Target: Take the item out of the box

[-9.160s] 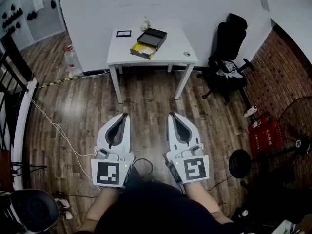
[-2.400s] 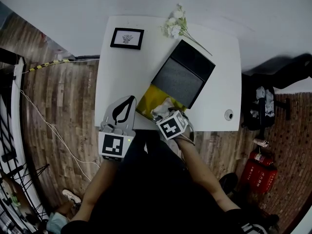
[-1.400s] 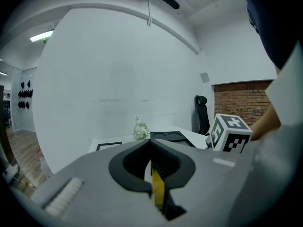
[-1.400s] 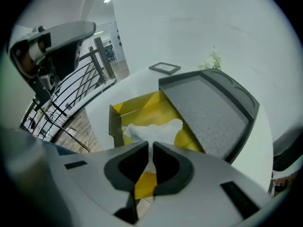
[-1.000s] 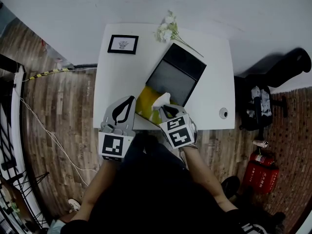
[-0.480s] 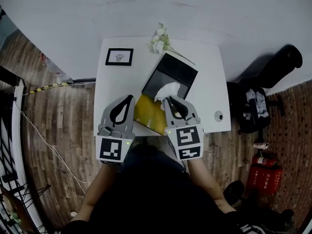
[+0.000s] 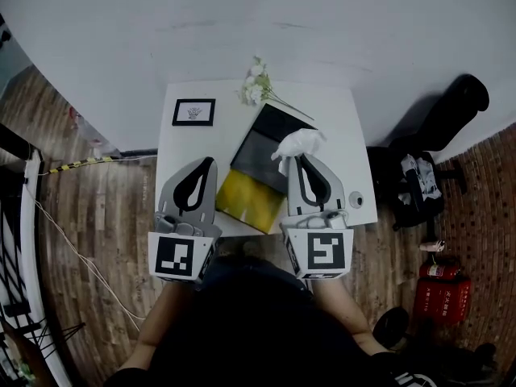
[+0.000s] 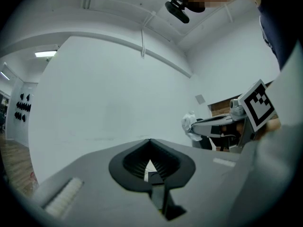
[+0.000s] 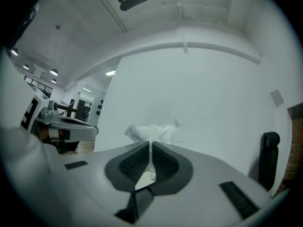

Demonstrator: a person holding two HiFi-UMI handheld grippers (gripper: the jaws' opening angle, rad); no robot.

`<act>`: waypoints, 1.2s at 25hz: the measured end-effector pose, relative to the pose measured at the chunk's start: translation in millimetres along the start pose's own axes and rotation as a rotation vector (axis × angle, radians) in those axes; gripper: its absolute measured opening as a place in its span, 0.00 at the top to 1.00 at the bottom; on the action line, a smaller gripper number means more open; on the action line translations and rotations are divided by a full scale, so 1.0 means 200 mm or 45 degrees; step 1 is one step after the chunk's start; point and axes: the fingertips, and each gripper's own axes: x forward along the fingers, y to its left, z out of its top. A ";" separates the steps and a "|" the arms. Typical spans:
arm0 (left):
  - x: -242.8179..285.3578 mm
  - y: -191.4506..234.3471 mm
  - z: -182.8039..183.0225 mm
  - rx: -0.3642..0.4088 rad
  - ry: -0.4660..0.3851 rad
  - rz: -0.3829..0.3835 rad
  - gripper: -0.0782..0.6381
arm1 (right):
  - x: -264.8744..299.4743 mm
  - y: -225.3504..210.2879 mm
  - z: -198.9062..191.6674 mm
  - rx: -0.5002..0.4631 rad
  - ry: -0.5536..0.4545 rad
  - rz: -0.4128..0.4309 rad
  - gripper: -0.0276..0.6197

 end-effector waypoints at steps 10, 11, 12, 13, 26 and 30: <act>-0.03 0.02 0.15 0.005 -0.086 0.023 0.88 | -0.06 -0.10 0.16 0.009 -0.166 -0.093 0.92; -0.03 0.02 0.16 0.005 -0.089 0.026 0.88 | -0.06 -0.11 0.16 0.010 -0.171 -0.096 0.92; -0.03 0.03 0.17 0.005 -0.091 0.028 0.88 | -0.06 -0.12 0.17 0.011 -0.174 -0.099 0.92; -0.03 0.03 0.18 0.007 -0.093 0.030 0.88 | -0.06 -0.12 0.17 0.012 -0.176 -0.103 0.92; -0.03 0.02 0.20 0.020 -0.101 0.044 0.88 | -0.05 -0.16 0.16 0.024 -0.189 -0.098 0.92; -0.04 -0.01 0.20 0.028 -0.096 0.060 0.88 | -0.07 -0.18 0.15 0.044 -0.201 -0.085 0.92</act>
